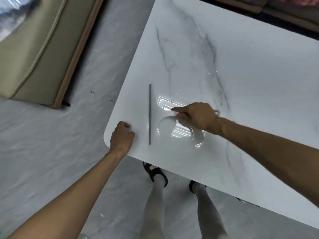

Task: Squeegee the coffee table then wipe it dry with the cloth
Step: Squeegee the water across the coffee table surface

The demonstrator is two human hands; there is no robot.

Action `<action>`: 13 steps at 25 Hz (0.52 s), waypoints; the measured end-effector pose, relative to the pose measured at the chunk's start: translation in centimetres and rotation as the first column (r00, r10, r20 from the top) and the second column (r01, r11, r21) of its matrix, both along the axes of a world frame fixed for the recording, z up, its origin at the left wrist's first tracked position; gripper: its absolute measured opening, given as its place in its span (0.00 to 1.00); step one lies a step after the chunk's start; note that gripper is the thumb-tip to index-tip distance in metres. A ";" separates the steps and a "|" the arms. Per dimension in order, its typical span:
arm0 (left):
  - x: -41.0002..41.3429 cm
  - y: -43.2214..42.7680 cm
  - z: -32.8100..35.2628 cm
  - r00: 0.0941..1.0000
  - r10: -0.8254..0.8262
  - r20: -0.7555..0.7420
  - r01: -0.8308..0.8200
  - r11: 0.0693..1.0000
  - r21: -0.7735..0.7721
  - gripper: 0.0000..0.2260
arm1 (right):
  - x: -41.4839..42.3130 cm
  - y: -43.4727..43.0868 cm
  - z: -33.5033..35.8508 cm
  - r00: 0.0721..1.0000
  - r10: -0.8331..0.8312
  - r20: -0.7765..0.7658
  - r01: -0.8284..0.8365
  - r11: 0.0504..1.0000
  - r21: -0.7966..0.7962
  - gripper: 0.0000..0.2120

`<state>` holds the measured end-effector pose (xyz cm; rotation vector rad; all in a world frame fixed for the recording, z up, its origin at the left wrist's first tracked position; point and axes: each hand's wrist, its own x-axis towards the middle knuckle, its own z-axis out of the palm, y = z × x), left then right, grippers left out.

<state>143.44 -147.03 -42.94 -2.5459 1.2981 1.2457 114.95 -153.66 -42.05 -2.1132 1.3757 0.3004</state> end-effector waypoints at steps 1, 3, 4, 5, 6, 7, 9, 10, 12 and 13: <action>-0.7 -0.1 -0.2 0.999 -0.024 -0.030 0.025 1.000 0.019 0.14 | -2.8 -0.4 0.5 0.996 -0.083 -0.026 0.082 0.996 -0.015 0.16; -2.4 -0.1 -0.6 0.994 -0.045 -0.104 0.052 0.997 0.057 0.15 | -8.2 -0.4 1.7 0.965 -0.238 -0.106 0.234 0.971 -0.050 0.16; -3.0 -0.2 -0.6 0.990 -0.060 -0.126 0.070 0.995 0.071 0.14 | -10.6 -0.1 2.3 0.944 -0.295 -0.148 0.288 0.955 -0.070 0.17; -3.4 -0.2 -0.7 0.988 -0.093 -0.126 0.102 0.992 0.070 0.13 | -12.5 0.4 2.8 0.926 -0.331 -0.180 0.319 0.943 -0.093 0.17; -3.7 -0.2 -0.7 0.985 -0.136 -0.107 0.143 0.988 0.058 0.11 | -13.9 0.7 3.4 0.914 -0.357 -0.195 0.339 0.933 -0.117 0.18; -3.8 -0.2 -0.7 0.982 -0.170 -0.083 0.174 0.984 0.043 0.10 | -14.5 1.0 3.8 0.906 -0.378 -0.189 0.358 0.924 -0.135 0.19; -3.8 0.0 -0.4 0.986 -0.154 -0.056 0.154 0.988 -0.001 0.07 | -13.5 1.1 4.4 0.905 -0.407 -0.123 0.391 0.911 -0.132 0.18; -3.6 0.2 -0.2 0.991 -0.126 -0.046 0.125 0.992 -0.026 0.05 | -11.7 1.2 4.5 0.916 -0.394 -0.077 0.385 0.917 -0.107 0.17; -3.2 0.6 0.1 0.998 -0.064 -0.003 0.063 0.995 -0.081 0.04 | -6.6 2.2 3.5 0.964 -0.265 0.005 0.265 0.963 -0.049 0.16; -2.9 0.9 0.2 0.999 -0.028 0.031 0.032 0.993 -0.109 0.05 | -3.5 3.2 2.7 0.985 -0.167 0.041 0.168 0.986 -0.015 0.16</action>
